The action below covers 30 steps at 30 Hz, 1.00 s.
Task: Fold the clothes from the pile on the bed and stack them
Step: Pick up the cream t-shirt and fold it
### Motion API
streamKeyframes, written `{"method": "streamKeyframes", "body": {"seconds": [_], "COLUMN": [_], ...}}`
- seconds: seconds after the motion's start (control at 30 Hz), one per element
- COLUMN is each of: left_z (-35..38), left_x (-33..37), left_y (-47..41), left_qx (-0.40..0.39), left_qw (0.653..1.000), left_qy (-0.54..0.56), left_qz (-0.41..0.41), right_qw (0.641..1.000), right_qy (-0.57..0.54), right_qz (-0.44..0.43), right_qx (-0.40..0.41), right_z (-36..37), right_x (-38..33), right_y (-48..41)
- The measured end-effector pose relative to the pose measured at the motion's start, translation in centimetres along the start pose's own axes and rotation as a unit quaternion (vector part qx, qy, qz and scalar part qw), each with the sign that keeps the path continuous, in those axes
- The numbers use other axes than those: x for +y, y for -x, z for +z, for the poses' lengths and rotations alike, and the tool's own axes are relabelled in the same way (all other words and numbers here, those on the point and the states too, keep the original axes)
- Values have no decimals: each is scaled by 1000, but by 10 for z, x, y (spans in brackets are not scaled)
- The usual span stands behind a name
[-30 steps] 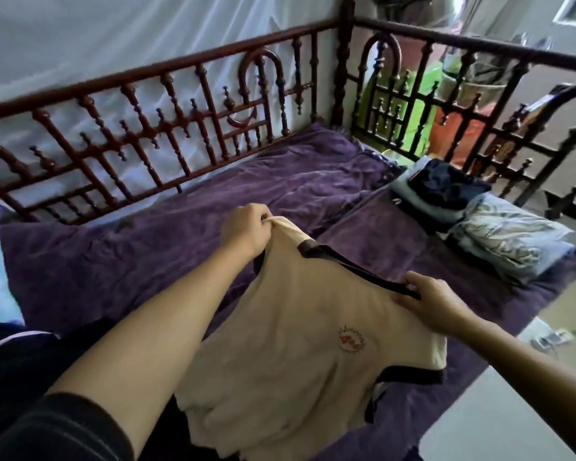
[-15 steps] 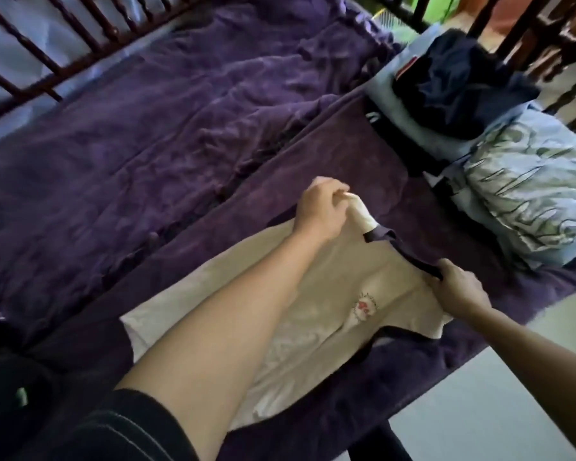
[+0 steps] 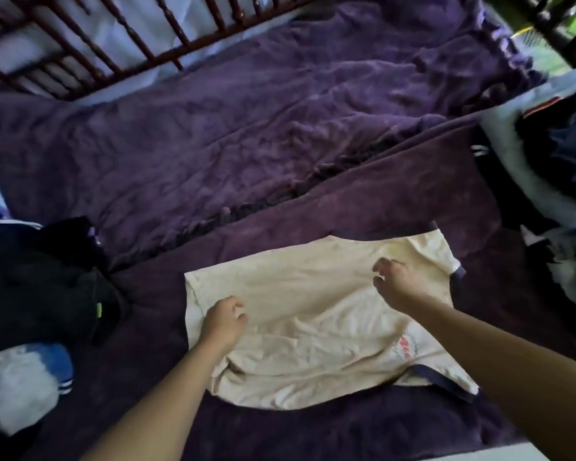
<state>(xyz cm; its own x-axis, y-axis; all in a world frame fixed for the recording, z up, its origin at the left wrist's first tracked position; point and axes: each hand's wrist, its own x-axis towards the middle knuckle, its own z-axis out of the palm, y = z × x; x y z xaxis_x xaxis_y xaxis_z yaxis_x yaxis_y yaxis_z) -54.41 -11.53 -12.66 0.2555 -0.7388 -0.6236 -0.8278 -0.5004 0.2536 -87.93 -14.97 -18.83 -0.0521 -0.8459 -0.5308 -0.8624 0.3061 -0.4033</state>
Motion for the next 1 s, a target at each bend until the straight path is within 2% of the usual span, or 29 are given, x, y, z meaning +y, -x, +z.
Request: {"method": "streamKeyframes", "body": {"seconds": [0.07, 0.2, 0.3, 0.4, 0.5, 0.57, 0.63, 0.73, 0.83, 0.93, 1.0], "left_z": [-7, -10, -1, 13, 24, 23, 12, -17, -33, -21, -4], "left_x": [-38, -90, -112, -120, -126, -126, -119, -99, -82, -87, -101], "left_y": [-10, -59, -109, -156, -190, -204, -217, -239, -258, -253, -220], "left_qx": [15, 86, 168, 211, 260, 288, 312, 337, 335, 324, 327], "left_qw": [999, 991, 978, 954, 932, 918, 911, 902, 903, 911, 920], "left_qy": [3, 36, 73, 176, 213, 241, 259, 268, 270, 253, 217], "left_qz": [-49, -94, -98, -122, -137, -127, -77, -15, -5, -31, -14], "right_qw": [1000, 997, 995, 996, 994, 989, 977, 959, 968, 982, 980], "right_qy": [-21, 15, 2, -16, -8, 5, 4, -57, -50, 32, 37], "right_qz": [-23, -49, -17, 35, 35, 5, -35, -14, 24, -20, -56], "right_qx": [-2, 65, 94, 83, 101, 151, 208, 278, 244, 185, 188], "right_z": [6, 18, 38, 59, 70, 66, 50, 24, 17, 24, 37], "right_x": [-29, -63, -65, -53, -46, -48, -54, -66, -69, -69, -69], "right_y": [-30, -96, -132, -146, -141, -140, -153, -191, -220, -215, -188]}}
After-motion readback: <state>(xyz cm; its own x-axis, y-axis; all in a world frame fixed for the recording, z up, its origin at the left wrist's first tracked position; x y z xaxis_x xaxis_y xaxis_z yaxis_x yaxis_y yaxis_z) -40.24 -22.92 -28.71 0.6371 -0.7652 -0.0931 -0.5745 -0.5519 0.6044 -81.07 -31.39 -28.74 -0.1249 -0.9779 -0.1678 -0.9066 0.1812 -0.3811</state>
